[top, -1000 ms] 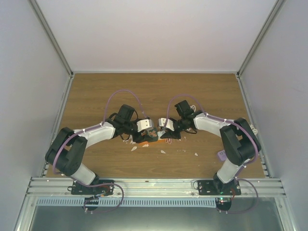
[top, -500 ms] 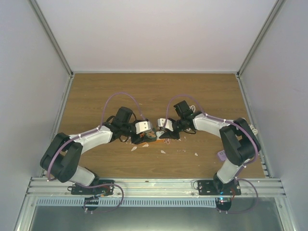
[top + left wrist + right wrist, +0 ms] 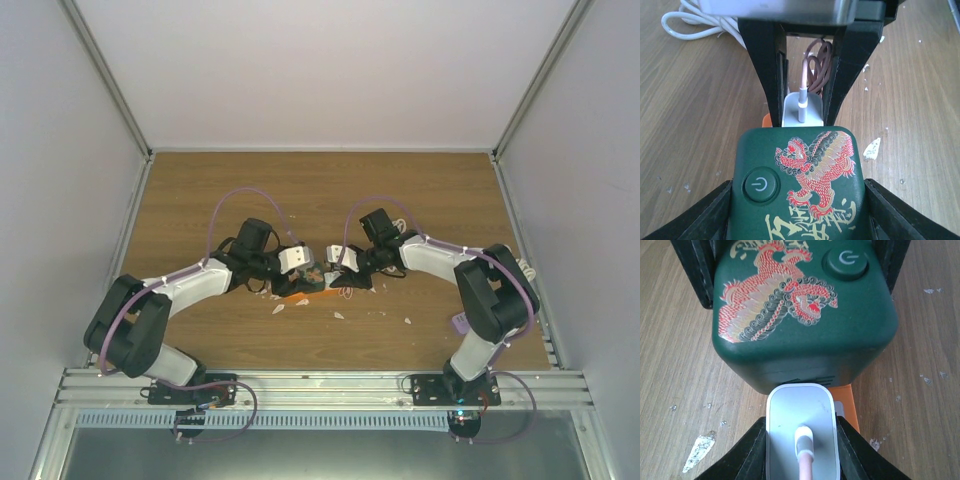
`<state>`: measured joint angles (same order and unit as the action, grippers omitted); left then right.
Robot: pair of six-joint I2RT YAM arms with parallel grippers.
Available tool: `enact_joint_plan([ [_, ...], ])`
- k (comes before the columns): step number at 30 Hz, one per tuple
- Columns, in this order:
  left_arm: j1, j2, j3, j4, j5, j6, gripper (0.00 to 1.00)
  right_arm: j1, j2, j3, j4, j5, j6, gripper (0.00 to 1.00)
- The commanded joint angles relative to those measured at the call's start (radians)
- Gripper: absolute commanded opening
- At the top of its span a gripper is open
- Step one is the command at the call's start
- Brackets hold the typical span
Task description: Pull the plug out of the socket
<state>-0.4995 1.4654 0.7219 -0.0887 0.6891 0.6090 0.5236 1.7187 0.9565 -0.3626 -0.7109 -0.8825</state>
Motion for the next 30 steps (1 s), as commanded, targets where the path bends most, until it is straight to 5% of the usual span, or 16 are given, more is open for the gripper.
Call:
enact_joint_plan([
  [1, 0.002, -0.003, 0.050, 0.105, 0.162, -0.045, 0.35, -0.003, 0.054, -0.006, -0.014, 0.154, 0.001, 0.00],
  [18, 0.081, -0.106, 0.124, -0.195, 0.145, 0.144, 0.34, -0.003, 0.066, 0.018, -0.017, 0.155, 0.041, 0.01],
  [30, 0.381, 0.007, 0.456, -0.637, 0.021, 0.289, 0.36, -0.003, 0.068, 0.014, 0.010, 0.155, 0.081, 0.02],
])
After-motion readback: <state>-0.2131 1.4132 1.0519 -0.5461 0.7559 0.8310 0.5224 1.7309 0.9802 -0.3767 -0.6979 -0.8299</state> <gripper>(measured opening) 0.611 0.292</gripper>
